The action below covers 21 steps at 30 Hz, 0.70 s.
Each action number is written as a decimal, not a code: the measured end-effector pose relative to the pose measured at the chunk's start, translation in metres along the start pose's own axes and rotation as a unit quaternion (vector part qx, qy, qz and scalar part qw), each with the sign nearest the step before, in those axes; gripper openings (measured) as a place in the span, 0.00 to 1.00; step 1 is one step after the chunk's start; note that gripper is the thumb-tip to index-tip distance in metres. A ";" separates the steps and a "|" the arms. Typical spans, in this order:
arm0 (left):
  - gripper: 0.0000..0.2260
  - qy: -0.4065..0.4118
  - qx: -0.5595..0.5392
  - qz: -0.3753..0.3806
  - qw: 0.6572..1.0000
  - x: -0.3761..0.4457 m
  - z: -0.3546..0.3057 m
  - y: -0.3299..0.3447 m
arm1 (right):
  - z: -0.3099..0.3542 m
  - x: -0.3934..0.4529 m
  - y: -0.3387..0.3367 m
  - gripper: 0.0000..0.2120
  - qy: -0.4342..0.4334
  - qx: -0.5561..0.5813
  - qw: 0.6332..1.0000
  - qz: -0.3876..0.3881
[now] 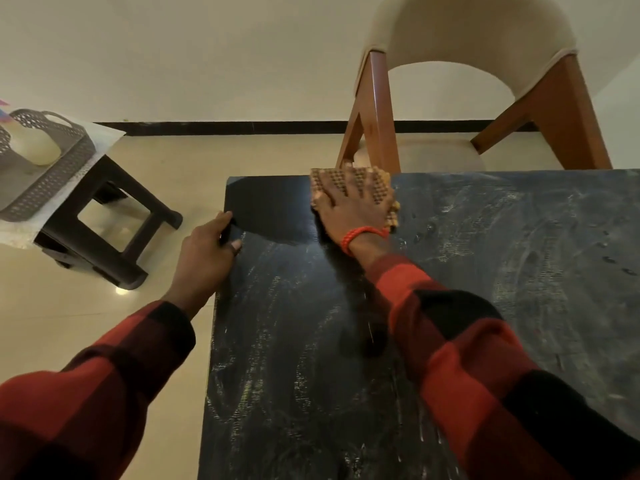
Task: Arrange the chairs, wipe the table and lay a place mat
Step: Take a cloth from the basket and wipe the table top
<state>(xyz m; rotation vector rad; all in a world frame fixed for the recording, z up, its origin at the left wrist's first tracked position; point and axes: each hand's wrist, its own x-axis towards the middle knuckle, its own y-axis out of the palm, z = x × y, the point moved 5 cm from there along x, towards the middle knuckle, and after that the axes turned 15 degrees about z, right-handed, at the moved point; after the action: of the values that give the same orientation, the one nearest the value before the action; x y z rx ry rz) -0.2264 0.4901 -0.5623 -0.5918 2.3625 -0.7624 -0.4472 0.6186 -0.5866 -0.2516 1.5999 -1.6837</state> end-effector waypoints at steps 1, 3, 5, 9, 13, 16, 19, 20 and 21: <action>0.22 0.011 -0.008 0.002 1.000 -0.001 0.001 -0.001 | -0.019 -0.003 -0.002 0.26 0.020 0.001 1.000 -0.006; 0.21 0.026 -0.032 -0.003 0.999 -0.002 0.001 -0.003 | -0.056 -0.008 -0.005 0.27 0.067 0.007 0.998 -0.015; 0.21 0.036 -0.066 -0.013 0.997 -0.003 0.003 -0.004 | -0.083 -0.009 -0.009 0.28 0.112 0.012 0.993 -0.021; 0.21 0.040 -0.143 -0.028 0.989 -0.003 0.005 -0.005 | -0.085 -0.004 -0.010 0.29 0.147 0.014 0.989 -0.024; 0.22 0.048 -0.215 -0.026 0.975 -0.005 0.003 -0.002 | -0.034 0.003 -0.005 0.28 0.093 0.016 0.995 -0.030; 0.19 0.033 -0.244 -0.032 0.969 -0.006 0.006 -0.001 | 0.042 0.006 0.007 0.29 0.010 0.007 1.000 -0.022; 0.15 0.012 -0.283 -0.026 0.959 -0.003 0.008 0.000 | 0.122 0.008 0.023 0.28 -0.072 -0.009 0.997 -0.001; 0.14 0.006 -0.296 -0.027 0.955 -0.002 0.010 -0.001 | 0.142 0.010 0.027 0.28 -0.092 -0.015 0.996 0.006; 0.14 -0.001 -0.311 -0.030 0.950 -0.001 0.015 -0.002 | 0.157 0.013 0.029 0.28 -0.105 -0.019 0.994 0.010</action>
<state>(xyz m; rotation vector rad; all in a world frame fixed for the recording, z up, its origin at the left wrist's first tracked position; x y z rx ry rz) -0.2156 0.4838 -0.5701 -0.9176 2.5818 -0.0138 -0.3463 0.4946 -0.5889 -0.4166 1.4726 -1.5573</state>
